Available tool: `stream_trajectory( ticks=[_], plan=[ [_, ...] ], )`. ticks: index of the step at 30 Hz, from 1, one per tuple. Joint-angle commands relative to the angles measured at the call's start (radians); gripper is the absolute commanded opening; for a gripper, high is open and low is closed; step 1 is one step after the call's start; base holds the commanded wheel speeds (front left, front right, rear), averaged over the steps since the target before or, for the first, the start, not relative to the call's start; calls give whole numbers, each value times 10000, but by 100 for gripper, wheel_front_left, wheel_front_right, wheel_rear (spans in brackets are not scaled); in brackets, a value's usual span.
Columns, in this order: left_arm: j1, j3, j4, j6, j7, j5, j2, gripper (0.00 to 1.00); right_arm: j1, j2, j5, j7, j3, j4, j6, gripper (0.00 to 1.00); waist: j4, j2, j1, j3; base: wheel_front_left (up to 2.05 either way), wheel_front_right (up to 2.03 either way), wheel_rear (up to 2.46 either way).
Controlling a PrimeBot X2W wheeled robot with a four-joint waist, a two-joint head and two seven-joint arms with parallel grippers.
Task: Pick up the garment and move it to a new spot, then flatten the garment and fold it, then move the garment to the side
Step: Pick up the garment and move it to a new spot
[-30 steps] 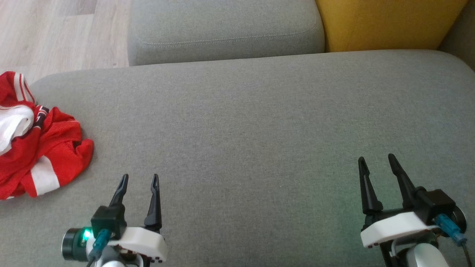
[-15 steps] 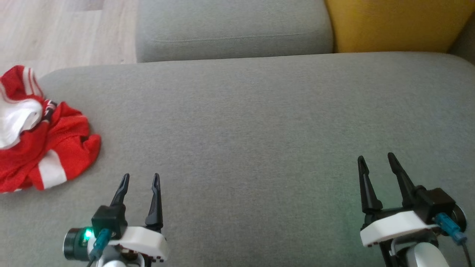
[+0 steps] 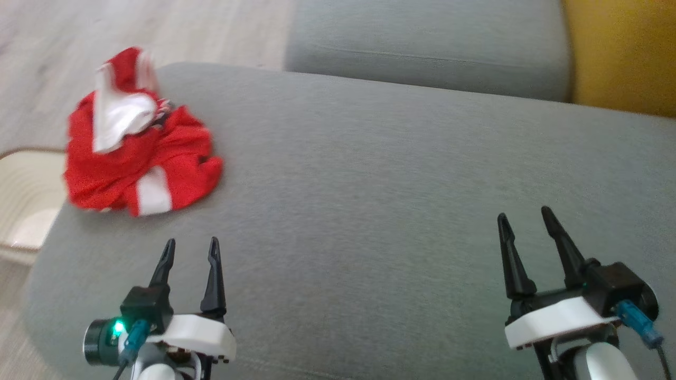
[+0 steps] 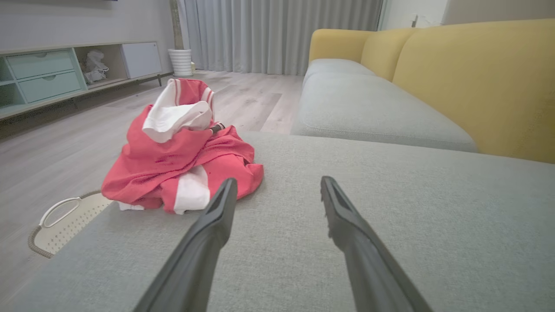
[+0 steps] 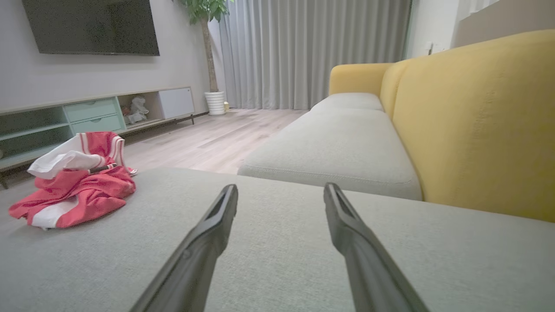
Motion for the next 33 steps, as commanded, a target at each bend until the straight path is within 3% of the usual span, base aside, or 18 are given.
stream_trajectory(
  ticks=[1,13,33],
  plan=[
    [-561,379,-413,6,-122,0,10,100,-120,-46,87,73,268,-411,77,100,696,0,0,1,0,0,0],
    [-446,702,-644,-59,-122,52,-7,100,-10,-45,286,259,383,-606,77,100,1986,0,0,21,0,0,0],
    [-800,878,-659,-206,-122,14,-212,100,-119,-45,81,524,330,-813,77,100,2153,0,0,544,0,0,0]
  ],
)
